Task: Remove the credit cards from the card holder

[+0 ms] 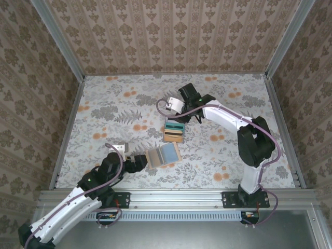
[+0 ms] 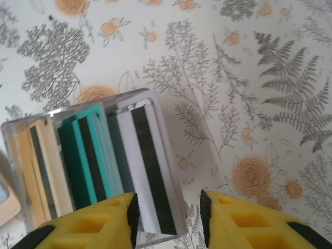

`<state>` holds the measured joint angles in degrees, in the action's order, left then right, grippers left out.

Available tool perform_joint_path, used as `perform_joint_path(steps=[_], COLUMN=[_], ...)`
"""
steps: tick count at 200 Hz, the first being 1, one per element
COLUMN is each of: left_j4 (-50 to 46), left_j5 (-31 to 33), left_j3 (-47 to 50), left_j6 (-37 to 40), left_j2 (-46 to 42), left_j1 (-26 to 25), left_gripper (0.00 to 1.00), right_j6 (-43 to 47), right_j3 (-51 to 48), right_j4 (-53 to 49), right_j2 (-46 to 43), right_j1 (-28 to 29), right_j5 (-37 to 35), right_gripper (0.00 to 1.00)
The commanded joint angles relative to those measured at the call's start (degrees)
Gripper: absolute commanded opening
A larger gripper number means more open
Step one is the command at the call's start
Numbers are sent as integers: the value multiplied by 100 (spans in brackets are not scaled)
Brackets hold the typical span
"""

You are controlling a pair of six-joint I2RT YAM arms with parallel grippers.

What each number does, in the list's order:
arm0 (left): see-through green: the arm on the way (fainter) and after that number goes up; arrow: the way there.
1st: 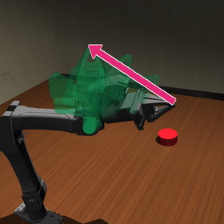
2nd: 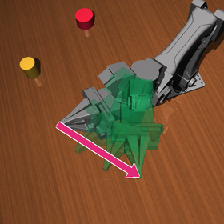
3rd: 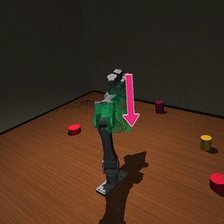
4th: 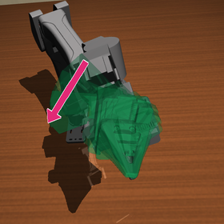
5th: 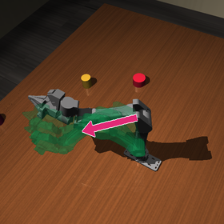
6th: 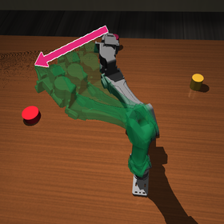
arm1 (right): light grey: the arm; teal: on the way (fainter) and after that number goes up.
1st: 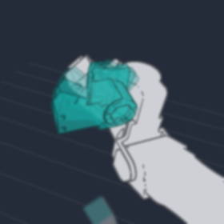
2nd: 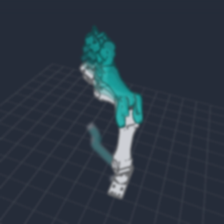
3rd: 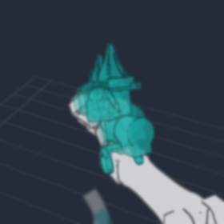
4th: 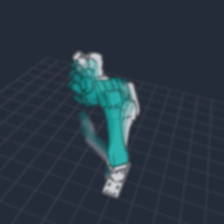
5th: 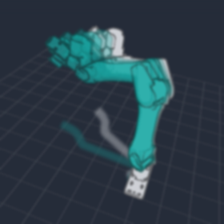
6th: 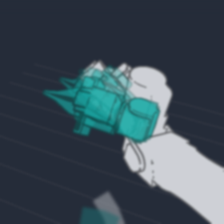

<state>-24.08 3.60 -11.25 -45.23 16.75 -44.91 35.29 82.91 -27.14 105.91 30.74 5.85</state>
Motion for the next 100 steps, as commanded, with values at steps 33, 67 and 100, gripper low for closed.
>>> perform_joint_path(steps=[33, 67, 100], left_j4=[184, 577, 947], left_j5=[-249, -474, -721], left_j3=[88, 48, -27], left_j6=[16, -139, -343], left_j2=[120, 547, 1011], left_j1=[52, 43, 14], left_gripper=[98, 89, 66], right_j6=[-2412, -4352, -5249], right_j3=[-1070, -1970, -2955], right_j4=[1313, 1719, 1960], right_j2=[-1195, -1922, -2350], right_j1=[-8, 55, 419], right_j5=[64, 460, 511], right_gripper=[34, 28, 28])
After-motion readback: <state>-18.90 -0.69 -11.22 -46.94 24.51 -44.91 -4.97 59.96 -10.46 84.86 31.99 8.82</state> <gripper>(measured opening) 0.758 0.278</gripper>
